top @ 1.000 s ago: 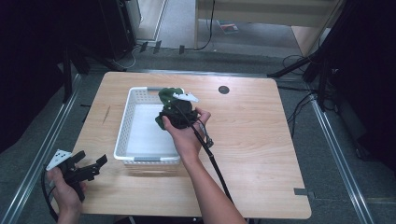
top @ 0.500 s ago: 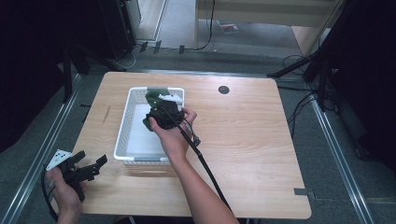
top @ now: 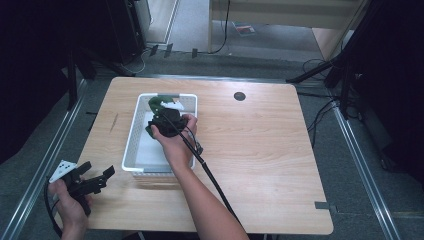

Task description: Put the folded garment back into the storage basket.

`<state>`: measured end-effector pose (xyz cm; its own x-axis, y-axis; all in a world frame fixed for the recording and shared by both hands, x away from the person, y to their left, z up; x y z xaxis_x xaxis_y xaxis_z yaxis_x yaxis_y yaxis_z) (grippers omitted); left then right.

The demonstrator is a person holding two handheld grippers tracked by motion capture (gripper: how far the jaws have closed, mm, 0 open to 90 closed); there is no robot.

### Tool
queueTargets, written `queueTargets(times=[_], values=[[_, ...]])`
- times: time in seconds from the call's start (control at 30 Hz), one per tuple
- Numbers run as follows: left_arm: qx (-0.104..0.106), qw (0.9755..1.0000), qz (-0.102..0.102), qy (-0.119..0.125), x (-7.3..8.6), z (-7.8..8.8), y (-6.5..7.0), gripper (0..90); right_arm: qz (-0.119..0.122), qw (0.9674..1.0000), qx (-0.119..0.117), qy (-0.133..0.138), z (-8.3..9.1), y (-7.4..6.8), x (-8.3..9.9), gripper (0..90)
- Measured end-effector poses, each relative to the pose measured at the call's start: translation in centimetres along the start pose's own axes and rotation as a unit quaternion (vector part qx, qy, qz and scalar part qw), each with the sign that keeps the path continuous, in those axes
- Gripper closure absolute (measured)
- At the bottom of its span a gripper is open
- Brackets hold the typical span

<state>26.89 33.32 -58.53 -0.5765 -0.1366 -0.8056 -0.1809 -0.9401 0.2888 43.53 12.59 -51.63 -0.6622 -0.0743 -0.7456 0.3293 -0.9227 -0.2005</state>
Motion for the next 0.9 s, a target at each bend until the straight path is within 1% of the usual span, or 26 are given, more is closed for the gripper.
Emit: queueTargets(times=[0.03,0.07,0.1,0.17,0.2,0.23,0.33,0.43,0.57,0.63,0.7,0.77,0.83,0.9], values=[[0.0,1.0,0.0,0.0,0.0,0.0,0.0,0.6,0.001,1.0,0.0,0.0,-0.4,-0.1,0.1,28.6],[0.0,1.0,0.0,0.0,0.0,0.0,0.0,0.6,0.001,1.0,0.0,0.0,-0.4,-0.1,0.1,28.6],[0.0,1.0,0.0,0.0,0.0,0.0,0.0,0.6,-0.001,1.0,-0.005,-0.007,-0.8,-0.4,0.3,27.5],[0.0,1.0,0.0,0.0,0.0,0.0,0.0,0.6,0.0,0.9999,-0.005,-0.01,-0.9,-0.4,0.4,27.3],[0.0,1.0,0.0,0.0,0.0,0.0,0.0,0.6,0.003,0.9996,-0.006,-0.027,-1.3,-0.5,0.8,26.7],[0.0,1.0,0.0,0.0,0.0,0.0,0.0,0.6,0.003,0.9996,-0.006,-0.027,-1.3,-0.5,0.8,26.7],[0.0,1.0,0.0,0.001,0.0,0.0,0.0,0.6,0.009,0.9986,-0.009,-0.052,-1.8,-0.5,1.3,26.1],[0.0,1.0,0.0,0.0,0.0,0.0,0.0,0.5,0.008,0.9975,-0.013,-0.07,-1.9,-0.6,1.5,25.1],[0.0,1.0,-0.001,0.0,0.0,0.0,0.0,0.6,0.006,0.9969,-0.018,-0.076,-1.9,-0.6,1.5,20.5],[0.0,1.0,0.0,0.0,0.0,0.0,0.0,0.6,0.002,0.9965,-0.026,-0.08,-1.9,-0.6,1.5,16.3],[0.0,1.0,-0.002,-0.001,0.0,0.0,0.0,0.6,0.004,0.9959,-0.034,-0.083,-1.9,-0.6,1.6,13.4],[0.0,1.0,0.0,0.0,0.0,0.0,0.0,0.5,0.009,0.996,-0.029,-0.084,-1.8,-0.6,1.6,12.2],[0.001,1.0,-0.001,-0.002,0.0,0.0,0.0,0.6,0.007,0.9958,-0.027,-0.087,-1.8,-0.6,1.6,11.5],[0.001,1.0,-0.001,-0.001,0.0,0.0,0.0,0.6,0.006,0.9954,-0.028,-0.091,-1.9,-0.5,1.7,8.8]])
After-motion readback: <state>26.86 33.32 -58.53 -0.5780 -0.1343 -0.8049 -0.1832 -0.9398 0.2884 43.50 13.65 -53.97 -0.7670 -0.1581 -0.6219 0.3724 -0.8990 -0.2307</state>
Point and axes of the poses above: each handheld gripper's, and its own axes: z roughly backward along the jaws, x roughly out of its underside, y roughly to its right, the point moved 7 cm from there along -z, roughly forward along the jaws, and after that the axes turned 5 degrees about -y, right-handed, at the moved point
